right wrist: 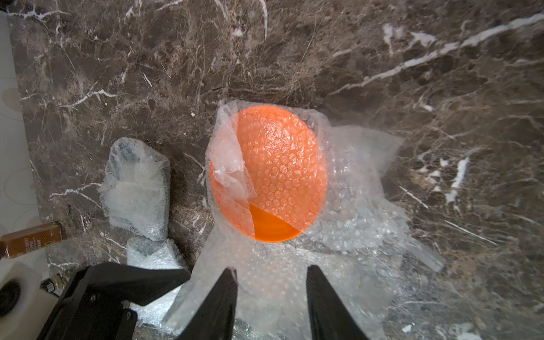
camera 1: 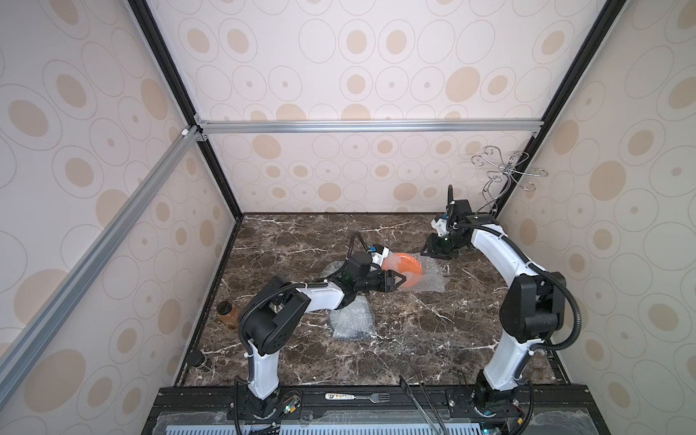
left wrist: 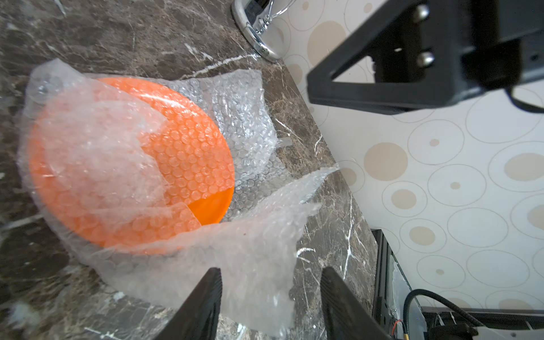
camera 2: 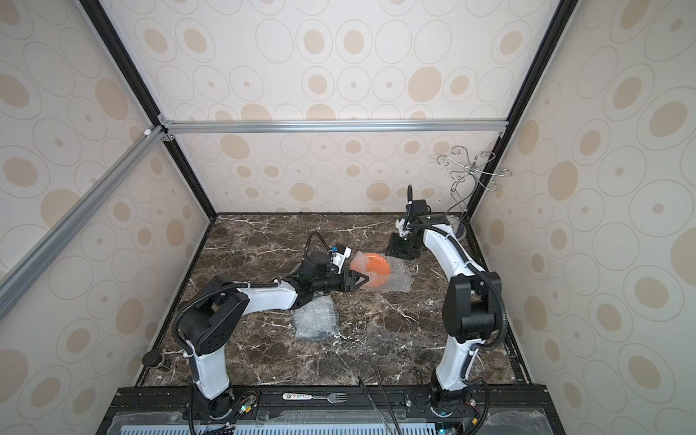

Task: Unpack dinner plates from bubble wrap
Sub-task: Unwrap the bubble wrap at the center of the board.

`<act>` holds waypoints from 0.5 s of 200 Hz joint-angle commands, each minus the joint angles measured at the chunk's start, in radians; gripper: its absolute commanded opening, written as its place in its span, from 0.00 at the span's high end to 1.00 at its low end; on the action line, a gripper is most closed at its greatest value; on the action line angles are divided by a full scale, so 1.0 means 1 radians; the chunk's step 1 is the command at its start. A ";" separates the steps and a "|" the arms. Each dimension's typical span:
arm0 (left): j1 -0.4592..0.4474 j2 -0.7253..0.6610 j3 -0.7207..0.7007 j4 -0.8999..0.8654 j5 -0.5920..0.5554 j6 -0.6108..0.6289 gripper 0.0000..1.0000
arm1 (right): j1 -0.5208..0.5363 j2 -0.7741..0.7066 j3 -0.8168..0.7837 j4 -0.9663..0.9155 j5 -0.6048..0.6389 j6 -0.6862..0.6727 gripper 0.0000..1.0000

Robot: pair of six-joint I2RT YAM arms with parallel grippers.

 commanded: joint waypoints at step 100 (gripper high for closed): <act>-0.004 -0.223 -0.101 -0.155 -0.165 0.042 0.18 | 0.222 -0.072 -0.333 0.112 0.047 0.057 0.58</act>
